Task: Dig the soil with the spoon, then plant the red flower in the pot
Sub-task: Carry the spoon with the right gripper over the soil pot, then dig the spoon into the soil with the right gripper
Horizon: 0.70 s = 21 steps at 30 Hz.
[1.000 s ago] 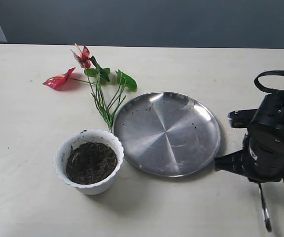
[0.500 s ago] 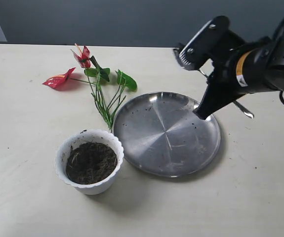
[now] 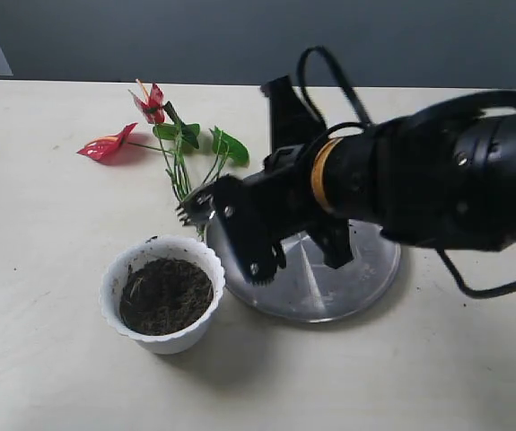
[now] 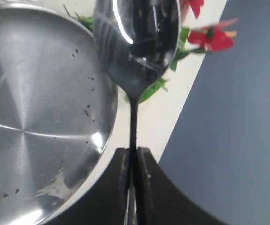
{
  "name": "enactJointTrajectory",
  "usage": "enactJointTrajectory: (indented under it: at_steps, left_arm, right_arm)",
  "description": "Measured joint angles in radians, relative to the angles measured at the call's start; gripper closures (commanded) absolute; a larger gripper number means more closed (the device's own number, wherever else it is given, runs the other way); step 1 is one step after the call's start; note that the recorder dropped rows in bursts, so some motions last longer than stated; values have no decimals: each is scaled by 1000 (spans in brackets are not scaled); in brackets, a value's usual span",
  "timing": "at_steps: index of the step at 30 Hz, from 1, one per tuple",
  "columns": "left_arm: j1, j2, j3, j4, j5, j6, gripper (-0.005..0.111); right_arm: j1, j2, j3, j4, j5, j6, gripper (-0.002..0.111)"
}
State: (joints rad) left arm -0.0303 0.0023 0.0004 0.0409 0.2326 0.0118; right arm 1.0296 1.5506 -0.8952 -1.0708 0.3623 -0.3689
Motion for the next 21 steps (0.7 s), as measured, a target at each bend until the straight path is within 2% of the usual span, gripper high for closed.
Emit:
enactJointTrajectory:
  at_steps: [8, 13, 21]
  left_arm:
    - [0, 0, 0, 0, 0, 0, 106]
    - [0, 0, 0, 0, 0, 0, 106]
    - [0, 0, 0, 0, 0, 0, 106]
  right_arm:
    - [136, 131, 0, -367, 104, 6, 109]
    - [192, 210, -4, -606, 215, 105, 109]
    - [251, 280, -57, -660, 269, 151, 109]
